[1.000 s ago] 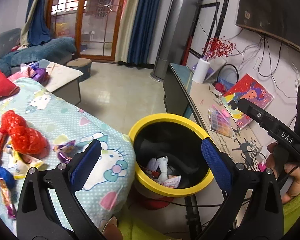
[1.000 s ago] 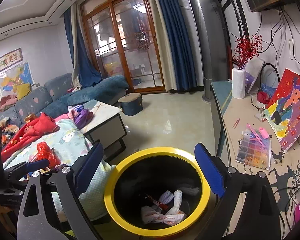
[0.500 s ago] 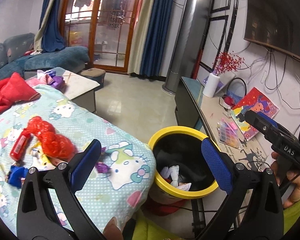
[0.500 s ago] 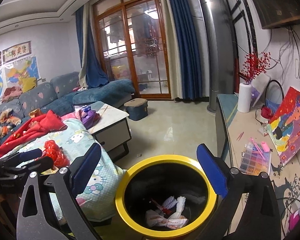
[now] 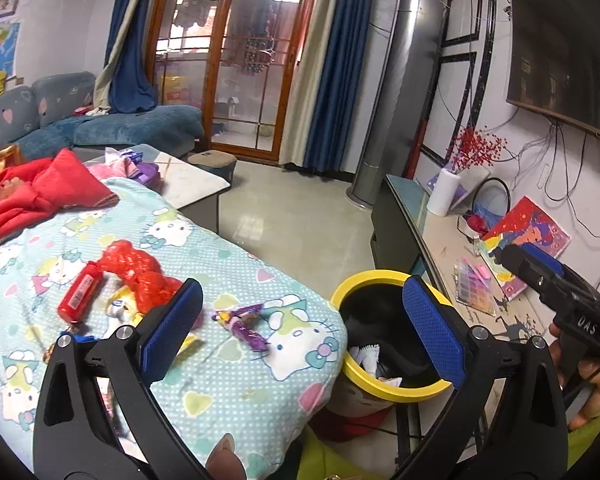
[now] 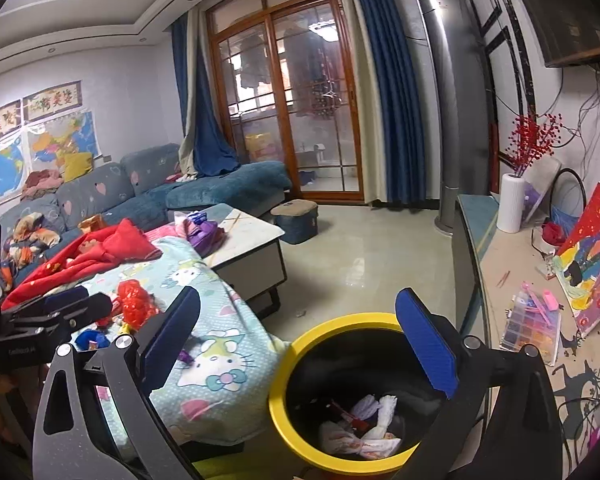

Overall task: Collect trash
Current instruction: 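Move both grippers back over the trash on the bed, then grasp red spray can with left gripper while right gripper grasps yellow snack wrapper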

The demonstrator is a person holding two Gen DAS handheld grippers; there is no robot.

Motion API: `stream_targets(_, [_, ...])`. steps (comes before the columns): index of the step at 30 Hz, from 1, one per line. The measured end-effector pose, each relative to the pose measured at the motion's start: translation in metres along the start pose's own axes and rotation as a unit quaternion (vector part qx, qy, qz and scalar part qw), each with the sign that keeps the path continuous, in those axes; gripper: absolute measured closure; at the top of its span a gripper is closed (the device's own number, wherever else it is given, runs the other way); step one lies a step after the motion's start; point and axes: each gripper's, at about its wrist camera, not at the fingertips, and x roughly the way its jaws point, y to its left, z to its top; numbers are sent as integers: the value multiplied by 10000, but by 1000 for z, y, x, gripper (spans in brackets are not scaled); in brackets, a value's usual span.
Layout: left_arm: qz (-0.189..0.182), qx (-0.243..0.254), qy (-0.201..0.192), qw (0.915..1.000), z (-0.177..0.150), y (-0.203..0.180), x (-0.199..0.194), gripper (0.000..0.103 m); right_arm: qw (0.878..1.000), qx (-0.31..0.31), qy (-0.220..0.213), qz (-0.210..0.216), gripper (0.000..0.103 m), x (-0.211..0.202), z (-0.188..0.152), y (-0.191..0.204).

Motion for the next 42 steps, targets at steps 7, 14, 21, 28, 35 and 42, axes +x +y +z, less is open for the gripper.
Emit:
stream_targets(7, [175,-137,-99,9997,0,21,-11,11,9998,-24,-60,213,7,1,-4,28])
stream_targets(14, [342,-365,-163,9986,2,44,-20,11,9989,-130,75,445,7,8,-11,58])
stream_targets(21, [471,-584,-236,9969,3,66,-28,11,9960,-333,309,765,7,15,-23,91])
stream_targets(28, [655,-871,-196,9938,2,95,-32,11,9937,-498,484,874,7,22,-29,106])
stream_targets(35, [896,-1193,-222,9886,4,128,-39,11,9908,-598,719,983,7,33,-39,119])
stream_targets(42, [1155,-1442,-110,9827,2,162,-41,11,9848,-801,959,1210,7,48,-44,141])
